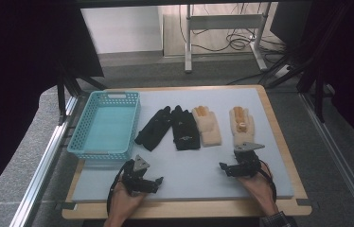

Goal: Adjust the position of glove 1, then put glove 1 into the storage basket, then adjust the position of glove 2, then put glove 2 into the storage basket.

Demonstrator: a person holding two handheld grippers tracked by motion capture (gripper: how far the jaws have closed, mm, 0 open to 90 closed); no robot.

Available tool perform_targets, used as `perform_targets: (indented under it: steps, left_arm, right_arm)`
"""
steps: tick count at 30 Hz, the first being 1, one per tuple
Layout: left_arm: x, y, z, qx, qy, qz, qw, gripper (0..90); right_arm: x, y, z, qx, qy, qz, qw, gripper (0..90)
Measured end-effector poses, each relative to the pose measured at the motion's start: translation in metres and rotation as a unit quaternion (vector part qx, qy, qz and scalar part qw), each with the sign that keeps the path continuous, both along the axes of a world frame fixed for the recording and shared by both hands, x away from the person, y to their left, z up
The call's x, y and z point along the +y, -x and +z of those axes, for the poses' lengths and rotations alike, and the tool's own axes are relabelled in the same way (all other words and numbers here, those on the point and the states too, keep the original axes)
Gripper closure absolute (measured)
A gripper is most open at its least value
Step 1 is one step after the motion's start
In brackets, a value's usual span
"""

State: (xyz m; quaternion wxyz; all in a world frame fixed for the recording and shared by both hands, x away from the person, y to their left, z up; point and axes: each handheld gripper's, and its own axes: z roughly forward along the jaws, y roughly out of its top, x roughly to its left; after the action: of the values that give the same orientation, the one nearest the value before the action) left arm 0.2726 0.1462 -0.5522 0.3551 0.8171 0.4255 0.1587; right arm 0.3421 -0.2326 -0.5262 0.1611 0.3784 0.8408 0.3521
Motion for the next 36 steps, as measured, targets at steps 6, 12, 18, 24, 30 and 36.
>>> perform_targets:
  steps: [6, 12, 18, 24, 30, 36]
  left_arm:
    - [0.0, 0.0, 0.0, -0.001, 0.001, 0.002, 1.0, 4.1]
    - [0.0, 0.0, 0.0, -0.001, 0.002, 0.003, 1.0, 4.2]
    - [0.0, 0.0, 0.0, -0.002, 0.002, 0.002, 1.0, 4.2]
    - [0.0, 0.0, 0.0, -0.002, 0.001, 0.002, 1.0, 4.3]
    - [0.0, 0.0, 0.0, -0.002, 0.0, 0.002, 1.0, 4.3]
    - [0.0, 0.0, 0.0, -0.002, 0.001, 0.001, 1.0, 4.3]
  right_arm:
    - [0.016, -0.008, 0.007, 0.0, -0.006, 0.019, 0.9998, 22.8]
    - [0.034, -0.018, 0.013, -0.002, -0.013, 0.032, 0.9994, 22.9]
    - [0.059, -0.03, 0.021, -0.002, -0.026, 0.049, 0.9985, 23.9]
    - [0.088, -0.044, 0.027, 0.002, -0.031, 0.075, 0.9967, 27.5]
    - [0.122, -0.057, 0.029, 0.01, -0.041, 0.103, 0.9938, 34.2]
    - [0.157, -0.07, 0.026, 0.013, -0.039, 0.124, 0.9914, 44.9]
